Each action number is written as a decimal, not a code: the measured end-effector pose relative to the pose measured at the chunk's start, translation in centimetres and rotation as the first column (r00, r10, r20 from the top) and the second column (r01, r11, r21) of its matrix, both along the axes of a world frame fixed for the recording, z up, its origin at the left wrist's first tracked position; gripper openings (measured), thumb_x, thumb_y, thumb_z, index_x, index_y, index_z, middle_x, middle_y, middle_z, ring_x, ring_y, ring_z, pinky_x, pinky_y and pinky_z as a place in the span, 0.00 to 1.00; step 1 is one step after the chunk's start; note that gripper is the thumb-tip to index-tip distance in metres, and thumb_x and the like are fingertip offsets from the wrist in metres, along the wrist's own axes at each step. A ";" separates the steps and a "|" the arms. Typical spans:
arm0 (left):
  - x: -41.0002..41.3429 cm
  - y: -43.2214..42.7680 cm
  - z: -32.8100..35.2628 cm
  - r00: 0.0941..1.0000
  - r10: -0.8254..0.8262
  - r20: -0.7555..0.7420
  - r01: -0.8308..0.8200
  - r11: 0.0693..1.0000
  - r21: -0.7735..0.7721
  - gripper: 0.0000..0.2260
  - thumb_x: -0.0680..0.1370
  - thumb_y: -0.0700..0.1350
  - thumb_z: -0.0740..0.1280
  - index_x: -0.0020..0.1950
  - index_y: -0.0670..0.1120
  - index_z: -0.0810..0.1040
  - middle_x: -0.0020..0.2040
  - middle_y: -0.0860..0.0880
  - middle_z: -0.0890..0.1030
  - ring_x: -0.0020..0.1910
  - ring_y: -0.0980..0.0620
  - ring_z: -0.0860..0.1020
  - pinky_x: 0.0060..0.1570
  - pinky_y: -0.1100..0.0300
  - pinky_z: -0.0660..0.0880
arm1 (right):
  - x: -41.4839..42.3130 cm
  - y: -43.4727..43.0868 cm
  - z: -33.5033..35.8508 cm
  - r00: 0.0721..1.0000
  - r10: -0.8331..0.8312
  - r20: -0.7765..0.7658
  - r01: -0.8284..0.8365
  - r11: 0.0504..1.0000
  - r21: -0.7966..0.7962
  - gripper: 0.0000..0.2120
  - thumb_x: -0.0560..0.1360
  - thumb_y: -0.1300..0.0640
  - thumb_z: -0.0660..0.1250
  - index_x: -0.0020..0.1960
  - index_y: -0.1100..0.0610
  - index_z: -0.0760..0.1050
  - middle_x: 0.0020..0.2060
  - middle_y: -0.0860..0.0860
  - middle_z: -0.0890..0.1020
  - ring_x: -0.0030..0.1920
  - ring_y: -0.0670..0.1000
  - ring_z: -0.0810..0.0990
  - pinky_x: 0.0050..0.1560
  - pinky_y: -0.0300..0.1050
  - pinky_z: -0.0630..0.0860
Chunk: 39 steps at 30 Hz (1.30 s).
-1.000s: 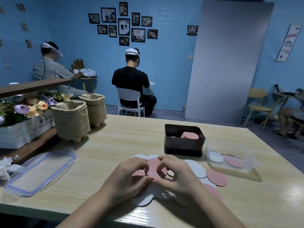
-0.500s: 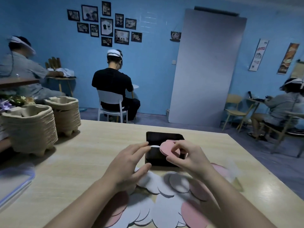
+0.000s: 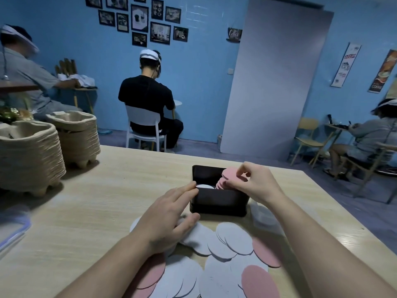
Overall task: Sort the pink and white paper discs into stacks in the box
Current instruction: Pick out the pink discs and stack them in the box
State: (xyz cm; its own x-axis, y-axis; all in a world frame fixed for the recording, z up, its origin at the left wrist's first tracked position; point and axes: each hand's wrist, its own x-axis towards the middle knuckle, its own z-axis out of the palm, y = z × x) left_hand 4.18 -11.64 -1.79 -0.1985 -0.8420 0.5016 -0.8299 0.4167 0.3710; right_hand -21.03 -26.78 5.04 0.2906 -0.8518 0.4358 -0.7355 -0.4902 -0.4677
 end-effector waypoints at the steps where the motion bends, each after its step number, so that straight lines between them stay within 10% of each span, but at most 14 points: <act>1: 0.0 0.0 0.0 1.000 -0.001 -0.002 0.001 1.000 -0.002 0.29 0.80 0.63 0.55 0.79 0.53 0.66 0.81 0.61 0.60 0.78 0.59 0.61 0.75 0.60 0.61 | 0.1 0.0 -0.3 1.000 -0.018 -0.004 0.018 1.000 -0.014 0.19 0.64 0.37 0.78 0.39 0.50 0.76 0.35 0.42 0.81 0.42 0.45 0.79 0.43 0.46 0.76; 12: 0.0 1.2 0.4 1.000 0.000 0.015 0.000 1.000 -0.008 0.25 0.82 0.63 0.56 0.77 0.55 0.68 0.79 0.63 0.63 0.76 0.62 0.62 0.73 0.60 0.64 | 0.4 0.1 -0.3 0.999 -0.013 0.039 0.013 1.000 0.023 0.23 0.59 0.31 0.72 0.39 0.49 0.77 0.37 0.44 0.82 0.42 0.47 0.78 0.42 0.47 0.75; 26: 6.8 9.4 1.1 0.994 0.097 -0.041 -0.098 0.995 -0.028 0.07 0.79 0.54 0.65 0.48 0.54 0.80 0.45 0.62 0.80 0.48 0.60 0.79 0.45 0.53 0.78 | 1.6 9.1 -1.8 0.944 0.243 0.224 -0.194 0.957 -0.217 0.10 0.74 0.63 0.76 0.39 0.51 0.79 0.36 0.38 0.82 0.40 0.44 0.80 0.41 0.38 0.74; 39: 8.5 13.6 -0.4 0.987 0.148 0.055 -0.156 0.972 0.175 0.29 0.69 0.62 0.72 0.69 0.57 0.74 0.61 0.62 0.78 0.60 0.62 0.75 0.62 0.57 0.73 | 7.2 16.1 -5.4 0.791 0.610 0.056 -0.612 0.786 0.086 0.12 0.71 0.44 0.76 0.52 0.47 0.81 0.50 0.42 0.83 0.55 0.46 0.81 0.55 0.47 0.79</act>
